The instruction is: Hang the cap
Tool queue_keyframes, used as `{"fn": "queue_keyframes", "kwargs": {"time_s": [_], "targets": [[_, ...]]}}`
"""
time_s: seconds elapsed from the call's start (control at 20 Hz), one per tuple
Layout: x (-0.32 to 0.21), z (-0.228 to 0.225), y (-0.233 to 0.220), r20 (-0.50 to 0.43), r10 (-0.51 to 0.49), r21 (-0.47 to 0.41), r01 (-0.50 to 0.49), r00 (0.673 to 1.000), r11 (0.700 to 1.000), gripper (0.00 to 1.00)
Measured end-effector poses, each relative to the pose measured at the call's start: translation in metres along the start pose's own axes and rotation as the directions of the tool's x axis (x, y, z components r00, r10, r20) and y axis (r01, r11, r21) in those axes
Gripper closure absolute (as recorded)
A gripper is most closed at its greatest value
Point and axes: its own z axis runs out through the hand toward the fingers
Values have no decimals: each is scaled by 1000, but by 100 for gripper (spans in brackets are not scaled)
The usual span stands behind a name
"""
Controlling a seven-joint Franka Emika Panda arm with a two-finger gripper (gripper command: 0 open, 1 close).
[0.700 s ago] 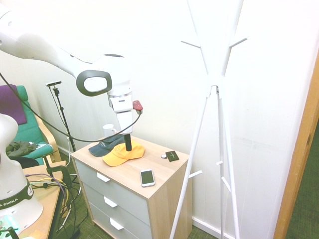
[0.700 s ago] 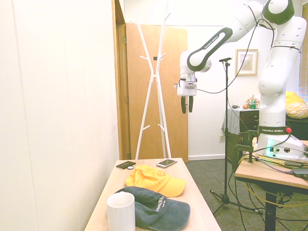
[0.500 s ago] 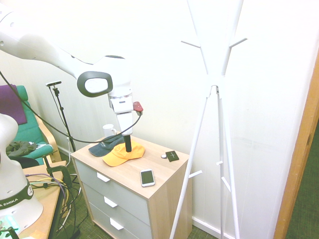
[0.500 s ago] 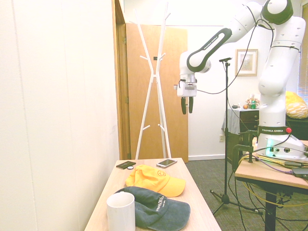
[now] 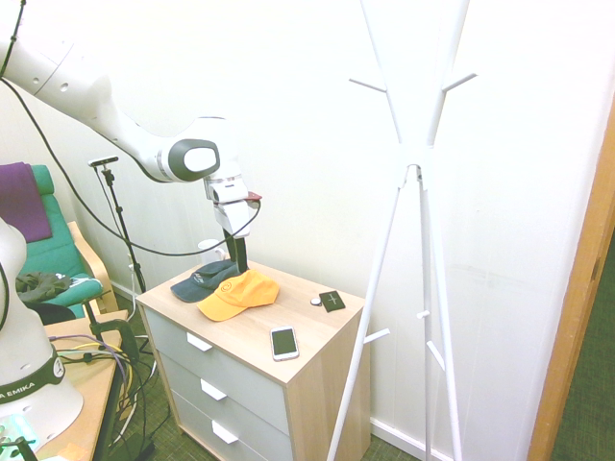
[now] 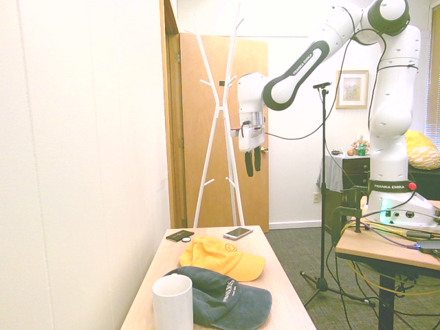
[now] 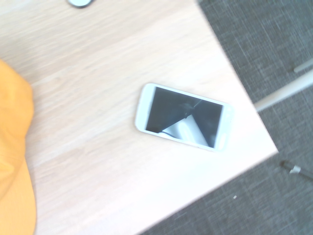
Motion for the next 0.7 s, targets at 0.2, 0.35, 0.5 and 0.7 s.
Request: {"fn": "queue_keyframes", "kwargs": {"time_s": [0.2,0.35,0.5,0.7], "targets": [[-22,24,-47,-25,-63,-11,63,998,998,0],[-32,41,-77,-28,-112,-11,111,993,994,0],[-42,54,-108,-37,-154,-6,154,987,988,0],[-62,68,-148,-36,-204,-5,204,978,979,0]]}}
